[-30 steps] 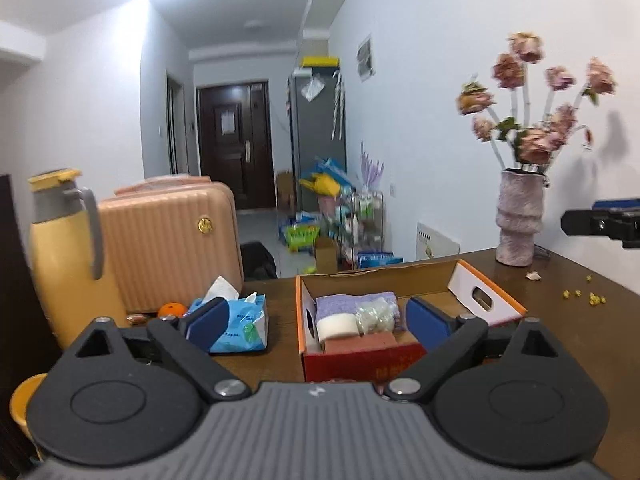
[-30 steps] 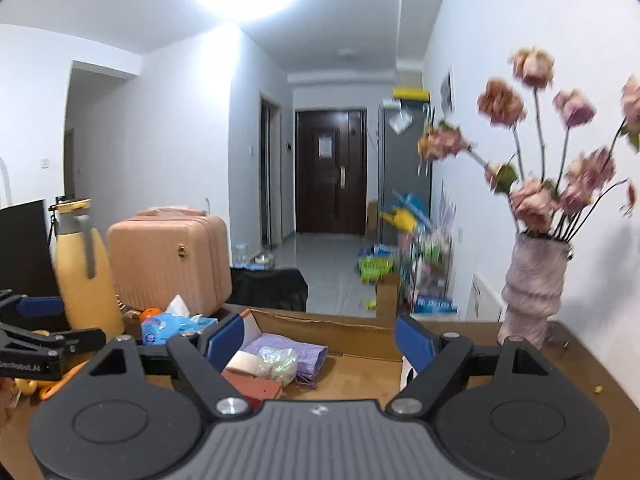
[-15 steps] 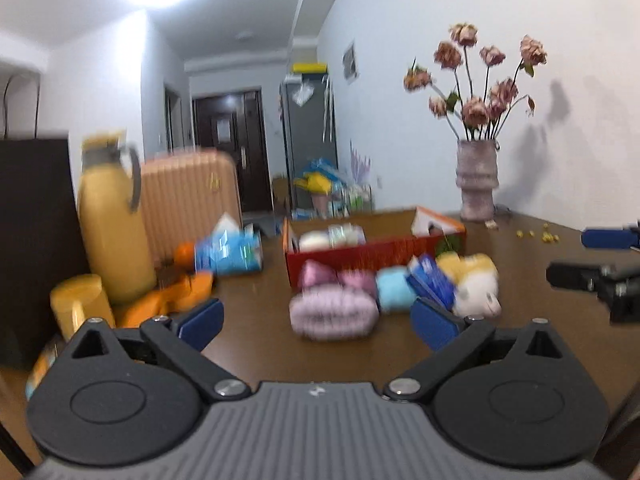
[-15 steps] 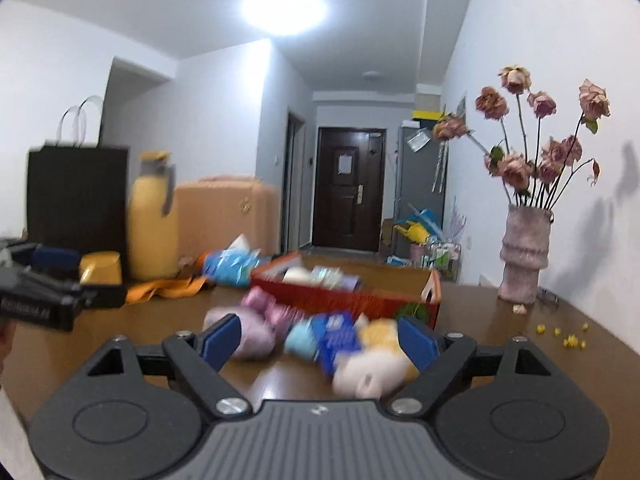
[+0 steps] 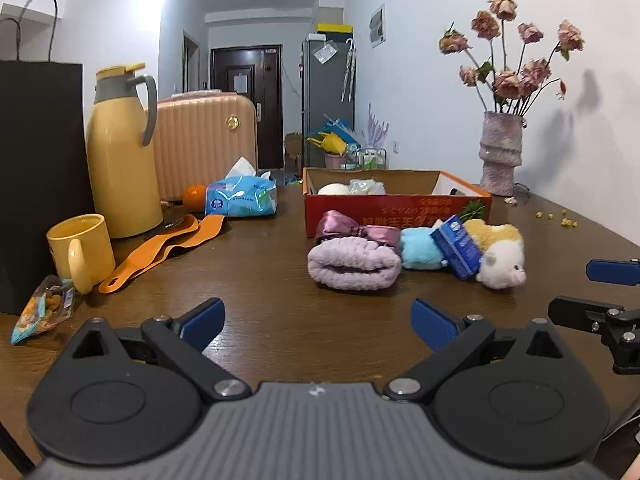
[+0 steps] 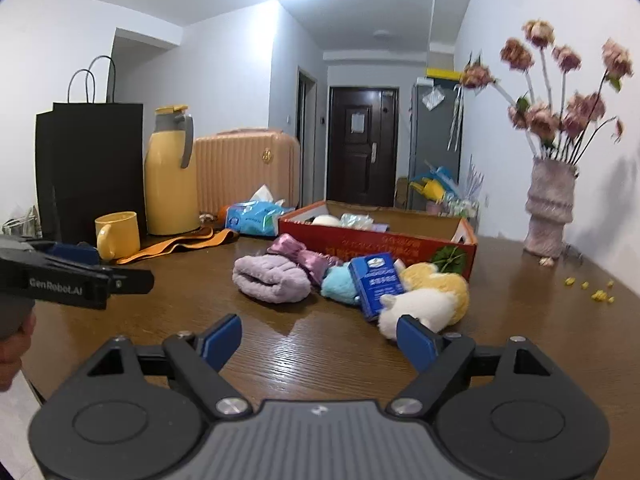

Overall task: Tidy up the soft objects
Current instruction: 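Reach both open tools down to the lilac fuzzy knit bundle, then close both tools on the lilac fuzzy knit bundle, then carry the lilac bundle into the box with both tools and open them, then withdraw both tools from the box back over the table, then reach both open tools to the yellow-and-white plush sheep, then grasp the plush sheep's head with the right tool while the left tool grasps its yellow body, then carry the plush sheep into the box with both tools and open them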

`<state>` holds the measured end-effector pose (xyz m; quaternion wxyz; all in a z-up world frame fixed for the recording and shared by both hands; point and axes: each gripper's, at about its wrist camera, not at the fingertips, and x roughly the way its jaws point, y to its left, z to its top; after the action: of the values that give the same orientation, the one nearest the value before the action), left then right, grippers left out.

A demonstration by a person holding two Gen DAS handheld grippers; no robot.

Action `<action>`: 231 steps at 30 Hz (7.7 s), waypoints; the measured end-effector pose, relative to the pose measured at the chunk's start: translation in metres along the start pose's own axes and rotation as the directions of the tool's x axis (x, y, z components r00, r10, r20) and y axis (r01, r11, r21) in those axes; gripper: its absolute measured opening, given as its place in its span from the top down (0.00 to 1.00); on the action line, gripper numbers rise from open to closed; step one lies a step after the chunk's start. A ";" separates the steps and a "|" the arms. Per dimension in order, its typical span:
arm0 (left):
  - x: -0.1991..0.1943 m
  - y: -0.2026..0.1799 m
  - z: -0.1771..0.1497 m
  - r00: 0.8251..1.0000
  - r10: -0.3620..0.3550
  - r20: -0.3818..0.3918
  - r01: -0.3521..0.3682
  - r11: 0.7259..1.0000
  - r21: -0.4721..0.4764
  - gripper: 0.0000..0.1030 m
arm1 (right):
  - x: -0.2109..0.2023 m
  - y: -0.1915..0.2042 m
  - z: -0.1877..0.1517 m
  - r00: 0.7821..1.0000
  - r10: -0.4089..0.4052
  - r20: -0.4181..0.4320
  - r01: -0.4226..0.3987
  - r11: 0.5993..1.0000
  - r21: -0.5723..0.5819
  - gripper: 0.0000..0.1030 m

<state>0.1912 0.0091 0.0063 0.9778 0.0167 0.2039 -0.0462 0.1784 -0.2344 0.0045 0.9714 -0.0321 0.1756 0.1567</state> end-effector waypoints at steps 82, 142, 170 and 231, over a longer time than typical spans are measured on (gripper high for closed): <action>0.500 -0.098 0.217 0.896 -0.241 -0.374 0.206 0.970 -0.130 0.91 | 0.473 -0.270 0.171 0.918 0.032 -0.396 0.168 0.873 0.459 0.76; -0.061 0.017 0.015 0.983 0.012 0.183 -0.008 1.000 -0.023 0.00 | -0.061 -0.011 0.015 0.967 -0.210 0.142 0.206 0.978 0.039 0.00; 0.102 -0.067 0.038 0.984 -0.168 -0.051 0.171 0.983 0.072 0.00 | 0.147 -0.091 0.019 0.955 -0.189 -0.229 0.247 0.934 0.258 0.16; 0.160 -0.120 0.093 0.834 -0.546 -0.080 0.525 0.829 -0.192 0.55 | 0.049 -0.153 0.024 0.999 0.028 -0.040 -0.015 0.956 0.292 0.50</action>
<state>0.3626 -0.1290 0.0255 0.9079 -0.1179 0.2673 -0.3007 0.2784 -0.3626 0.0104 0.9597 0.1102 0.2183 0.1388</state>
